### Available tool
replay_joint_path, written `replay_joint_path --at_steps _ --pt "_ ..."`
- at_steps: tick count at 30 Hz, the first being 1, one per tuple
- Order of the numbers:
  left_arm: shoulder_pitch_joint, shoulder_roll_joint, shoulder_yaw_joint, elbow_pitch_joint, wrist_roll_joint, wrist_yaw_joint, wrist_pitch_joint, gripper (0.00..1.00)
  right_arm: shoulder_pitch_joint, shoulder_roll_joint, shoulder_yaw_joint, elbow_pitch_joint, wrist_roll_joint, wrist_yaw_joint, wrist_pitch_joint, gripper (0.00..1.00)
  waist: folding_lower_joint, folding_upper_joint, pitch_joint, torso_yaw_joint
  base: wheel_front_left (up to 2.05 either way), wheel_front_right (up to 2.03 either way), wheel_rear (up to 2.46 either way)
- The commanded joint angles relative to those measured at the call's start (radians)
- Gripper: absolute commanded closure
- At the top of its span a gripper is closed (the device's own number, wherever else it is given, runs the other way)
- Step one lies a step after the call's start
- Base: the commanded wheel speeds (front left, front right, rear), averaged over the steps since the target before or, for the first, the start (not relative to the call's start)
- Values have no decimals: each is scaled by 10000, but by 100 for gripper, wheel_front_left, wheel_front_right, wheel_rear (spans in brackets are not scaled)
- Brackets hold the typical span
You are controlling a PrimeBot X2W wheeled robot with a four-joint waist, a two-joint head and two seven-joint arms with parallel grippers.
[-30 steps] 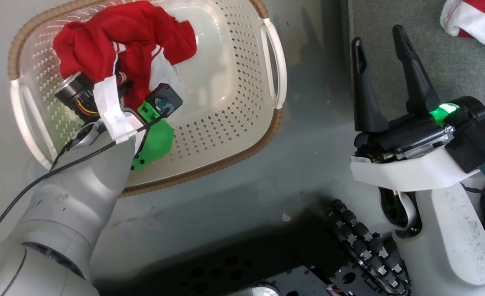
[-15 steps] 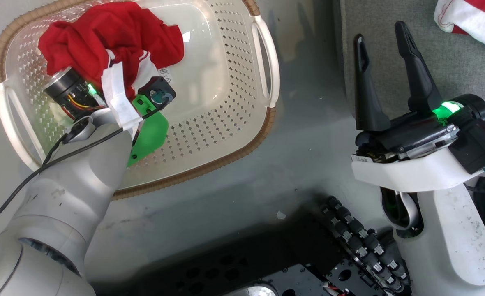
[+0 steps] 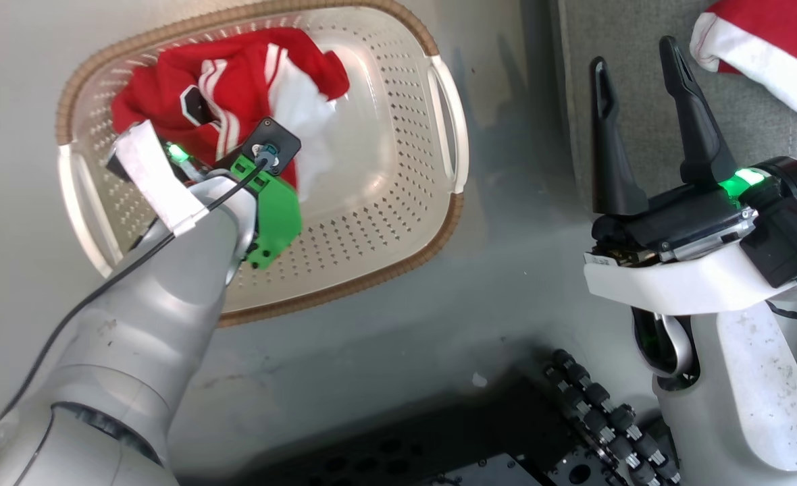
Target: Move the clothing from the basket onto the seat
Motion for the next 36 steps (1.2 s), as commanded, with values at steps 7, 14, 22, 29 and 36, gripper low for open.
replay_joint_path --at_steps 7,14,22,29,36 --pt "624 -317 703 -642 -1155 -189 -1413 100 451 -20 -172 168 -344 -10 -48 0 0 0 -1471 738 0 0 0" --pt "1416 -360 765 -2057 -2124 -401 -1932 100 799 -22 -335 213 -516 -10 146 0 0 0 -2522 1128 0 0 0" --pt "2378 -326 1274 -4261 -2740 -30 -2023 100 1336 -22 -516 222 -605 -10 473 0 0 0 -3801 1409 0 0 0" --pt "3574 131 2071 -6747 -2535 318 -2022 100 1795 -22 -580 260 -580 -10 745 0 0 0 -4819 1569 0 0 0" --pt "4626 389 2669 -9003 -2242 606 -2022 100 2296 -22 -580 283 -659 -10 1026 0 0 0 -5778 1810 0 0 0"
